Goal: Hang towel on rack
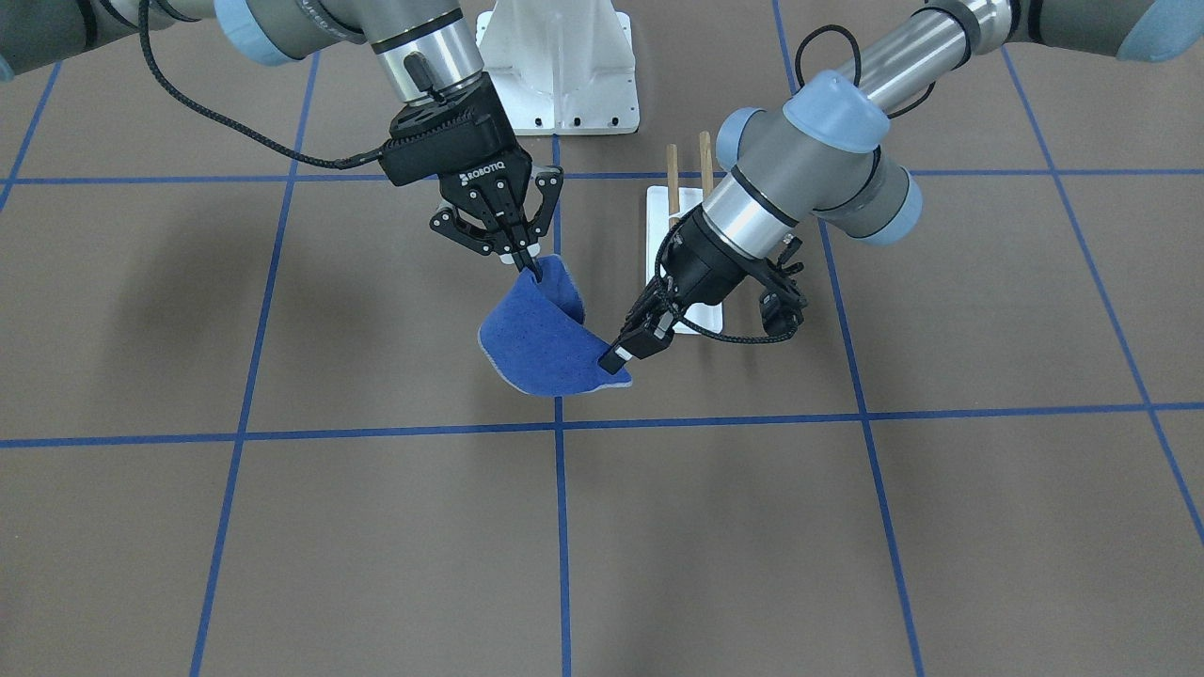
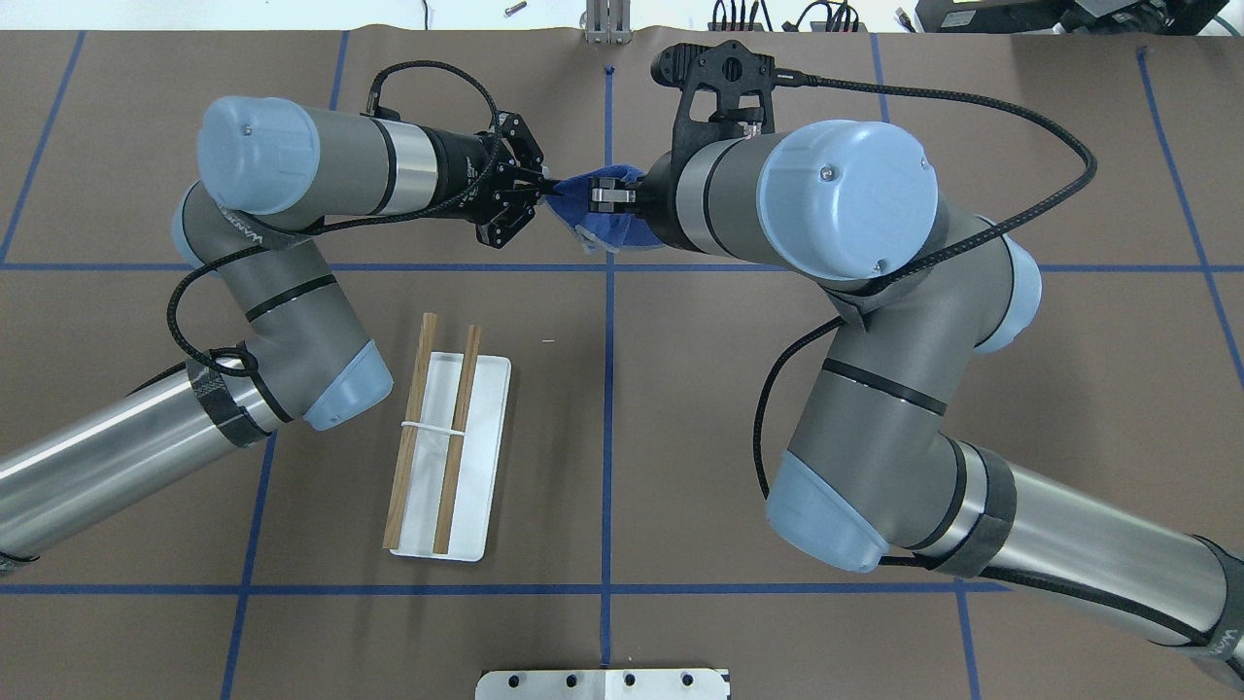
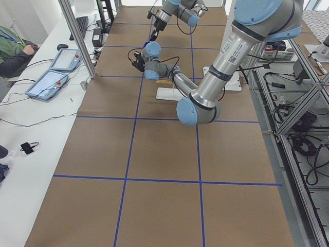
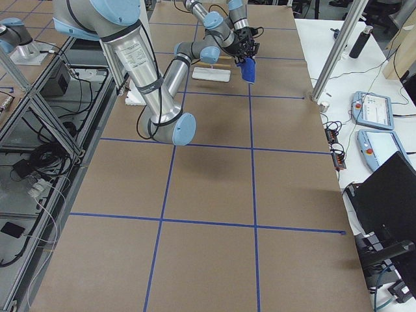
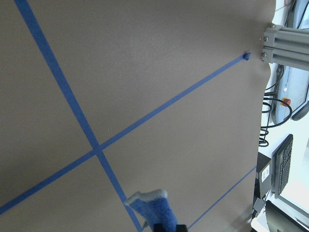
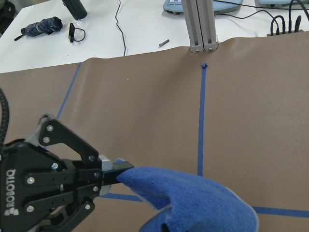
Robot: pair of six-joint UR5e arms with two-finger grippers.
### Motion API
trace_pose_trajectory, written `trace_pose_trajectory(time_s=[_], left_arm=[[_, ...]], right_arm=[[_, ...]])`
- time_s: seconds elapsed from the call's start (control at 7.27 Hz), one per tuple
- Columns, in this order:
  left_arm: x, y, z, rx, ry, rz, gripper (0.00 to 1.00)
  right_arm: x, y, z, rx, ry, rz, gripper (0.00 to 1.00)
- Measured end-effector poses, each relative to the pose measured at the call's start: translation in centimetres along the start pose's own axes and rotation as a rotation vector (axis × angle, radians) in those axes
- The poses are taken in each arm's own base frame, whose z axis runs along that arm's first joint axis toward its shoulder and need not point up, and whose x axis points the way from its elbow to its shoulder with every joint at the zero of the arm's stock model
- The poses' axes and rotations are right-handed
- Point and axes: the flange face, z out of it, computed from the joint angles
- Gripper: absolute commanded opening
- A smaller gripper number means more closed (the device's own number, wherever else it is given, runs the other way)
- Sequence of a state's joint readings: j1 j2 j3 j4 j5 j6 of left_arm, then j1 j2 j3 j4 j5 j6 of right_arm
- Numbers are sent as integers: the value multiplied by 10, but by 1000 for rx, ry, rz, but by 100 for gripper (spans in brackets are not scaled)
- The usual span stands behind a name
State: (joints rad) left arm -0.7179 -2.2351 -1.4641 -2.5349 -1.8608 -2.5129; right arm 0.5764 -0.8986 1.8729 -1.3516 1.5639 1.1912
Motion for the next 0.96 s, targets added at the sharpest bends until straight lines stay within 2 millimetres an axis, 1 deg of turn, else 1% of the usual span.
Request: trace_pose_trajectory(time_s=[0.41,0.55,0.83,0.96], left_arm=[[5,9,-8,-17,16,4,0],[6,9,-10,-19,19,5,0],[6,13,-19,-30,29,10,0],[3,13,-29,-37,34,13,0]], right_arm=[[7,8,-4,-67,43,-3,100],[17,13,-5,-87,50,-7,100],[44,22,-12,-130,61,-17,100],[59,19,-11,-148,90,-15,100]])
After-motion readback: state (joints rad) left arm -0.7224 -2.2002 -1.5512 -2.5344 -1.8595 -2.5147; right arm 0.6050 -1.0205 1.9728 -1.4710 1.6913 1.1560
